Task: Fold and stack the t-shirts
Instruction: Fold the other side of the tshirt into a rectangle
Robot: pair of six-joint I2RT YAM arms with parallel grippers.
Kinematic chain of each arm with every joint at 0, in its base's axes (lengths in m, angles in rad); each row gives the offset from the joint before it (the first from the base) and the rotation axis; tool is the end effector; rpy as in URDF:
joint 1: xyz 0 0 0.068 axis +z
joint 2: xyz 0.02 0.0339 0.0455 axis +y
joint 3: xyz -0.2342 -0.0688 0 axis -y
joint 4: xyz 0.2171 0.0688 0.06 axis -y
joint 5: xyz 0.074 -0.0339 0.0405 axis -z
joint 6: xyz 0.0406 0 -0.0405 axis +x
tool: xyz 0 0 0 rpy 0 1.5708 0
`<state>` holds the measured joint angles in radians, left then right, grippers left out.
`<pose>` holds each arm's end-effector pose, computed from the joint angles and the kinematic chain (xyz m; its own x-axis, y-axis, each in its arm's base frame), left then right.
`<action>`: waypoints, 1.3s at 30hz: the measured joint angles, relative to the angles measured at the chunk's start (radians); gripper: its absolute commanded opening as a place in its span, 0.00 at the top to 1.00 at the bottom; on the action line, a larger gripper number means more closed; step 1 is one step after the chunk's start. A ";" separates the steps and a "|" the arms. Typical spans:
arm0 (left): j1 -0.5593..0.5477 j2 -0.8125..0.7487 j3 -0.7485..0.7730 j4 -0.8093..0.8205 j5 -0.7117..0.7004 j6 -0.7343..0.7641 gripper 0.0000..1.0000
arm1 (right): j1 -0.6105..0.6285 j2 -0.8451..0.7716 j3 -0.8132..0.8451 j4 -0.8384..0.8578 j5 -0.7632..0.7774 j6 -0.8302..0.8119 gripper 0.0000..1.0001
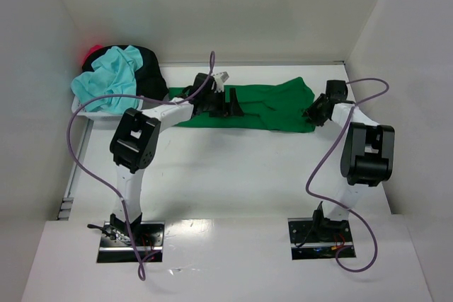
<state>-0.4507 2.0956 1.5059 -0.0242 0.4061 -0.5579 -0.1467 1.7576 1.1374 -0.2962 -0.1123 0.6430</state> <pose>0.3910 -0.2070 0.1812 -0.8056 -0.1504 -0.5730 0.3116 0.7151 -0.6258 0.3416 -0.0459 0.1756 -0.5815 0.6882 -0.4338 0.5329 0.7252 0.4361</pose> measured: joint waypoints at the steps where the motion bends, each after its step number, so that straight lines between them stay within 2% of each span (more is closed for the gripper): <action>1: -0.004 0.004 0.005 0.006 0.006 -0.003 0.07 | 0.000 -0.005 -0.016 -0.003 0.000 -0.001 0.61; 6: -0.026 0.031 0.013 0.039 0.027 -0.031 0.07 | 0.000 -0.015 -0.072 -0.007 -0.001 -0.006 0.58; 15: -0.034 0.037 0.013 0.045 0.034 -0.049 0.07 | 0.000 -0.015 -0.110 -0.003 0.000 -0.006 0.46; 18: -0.034 0.037 0.013 0.045 0.034 -0.048 0.07 | 0.000 -0.014 -0.110 -0.002 0.000 -0.007 0.46; 21: -0.034 0.037 0.013 0.045 0.034 -0.048 0.07 | 0.000 -0.014 -0.110 -0.002 -0.001 -0.010 0.61; 24: -0.034 0.037 0.013 0.045 0.034 -0.048 0.07 | 0.000 -0.014 -0.110 0.002 0.000 -0.010 0.66; 30: -0.034 0.037 0.013 0.038 0.034 -0.048 0.07 | 0.000 0.018 -0.098 0.011 -0.003 -0.013 0.66; 34: -0.027 0.037 0.013 0.027 0.033 -0.044 0.07 | 0.000 0.034 -0.097 0.014 -0.005 -0.016 0.85; 35: -0.025 0.037 0.013 0.024 0.032 -0.044 0.07 | 0.000 0.034 -0.097 0.014 -0.005 -0.017 0.95; 36: -0.023 0.037 0.013 0.024 0.032 -0.044 0.07 | 0.000 0.035 -0.097 0.015 -0.006 -0.019 1.00; 39: -0.013 0.037 0.013 0.024 0.028 -0.044 0.07 | 0.000 0.046 -0.092 0.014 -0.005 -0.019 1.00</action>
<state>-0.4637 2.1323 1.5188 -0.0002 0.4339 -0.6022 -0.1471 1.8038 1.0458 -0.2817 -0.1173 0.6235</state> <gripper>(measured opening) 0.928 0.009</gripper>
